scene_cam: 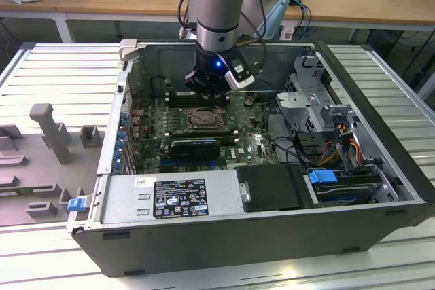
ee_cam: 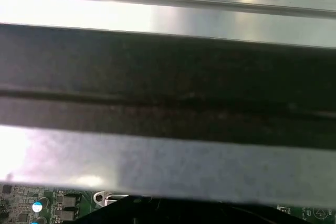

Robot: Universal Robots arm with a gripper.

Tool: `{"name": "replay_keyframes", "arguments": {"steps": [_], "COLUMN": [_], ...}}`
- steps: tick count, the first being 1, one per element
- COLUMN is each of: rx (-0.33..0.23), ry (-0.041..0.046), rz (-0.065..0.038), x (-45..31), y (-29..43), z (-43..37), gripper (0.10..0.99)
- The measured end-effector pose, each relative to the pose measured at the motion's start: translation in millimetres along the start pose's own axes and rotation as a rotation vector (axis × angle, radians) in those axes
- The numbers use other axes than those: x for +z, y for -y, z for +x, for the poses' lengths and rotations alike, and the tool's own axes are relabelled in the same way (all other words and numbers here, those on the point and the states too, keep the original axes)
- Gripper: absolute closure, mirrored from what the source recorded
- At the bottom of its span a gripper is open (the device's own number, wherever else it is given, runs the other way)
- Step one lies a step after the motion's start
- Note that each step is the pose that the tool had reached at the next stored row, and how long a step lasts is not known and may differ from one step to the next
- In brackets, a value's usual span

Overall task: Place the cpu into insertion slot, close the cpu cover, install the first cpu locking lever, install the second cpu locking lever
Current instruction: 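Install the first cpu locking lever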

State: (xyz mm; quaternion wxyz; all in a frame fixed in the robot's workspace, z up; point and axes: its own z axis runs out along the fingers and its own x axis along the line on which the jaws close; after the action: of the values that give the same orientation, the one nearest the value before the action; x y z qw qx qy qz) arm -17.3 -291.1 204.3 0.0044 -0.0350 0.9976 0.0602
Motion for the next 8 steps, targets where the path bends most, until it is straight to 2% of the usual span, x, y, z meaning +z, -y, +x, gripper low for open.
{"name": "replay_keyframes", "arguments": {"steps": [6,8], "rx": [0.000,0.000], "ry": [-0.0001,-0.0004], "rz": [0.005,0.011], "x": [0.1,0.2], "y": [0.0,-0.1], "z": [-0.1,-0.1], "gripper": [0.980,0.980]}}
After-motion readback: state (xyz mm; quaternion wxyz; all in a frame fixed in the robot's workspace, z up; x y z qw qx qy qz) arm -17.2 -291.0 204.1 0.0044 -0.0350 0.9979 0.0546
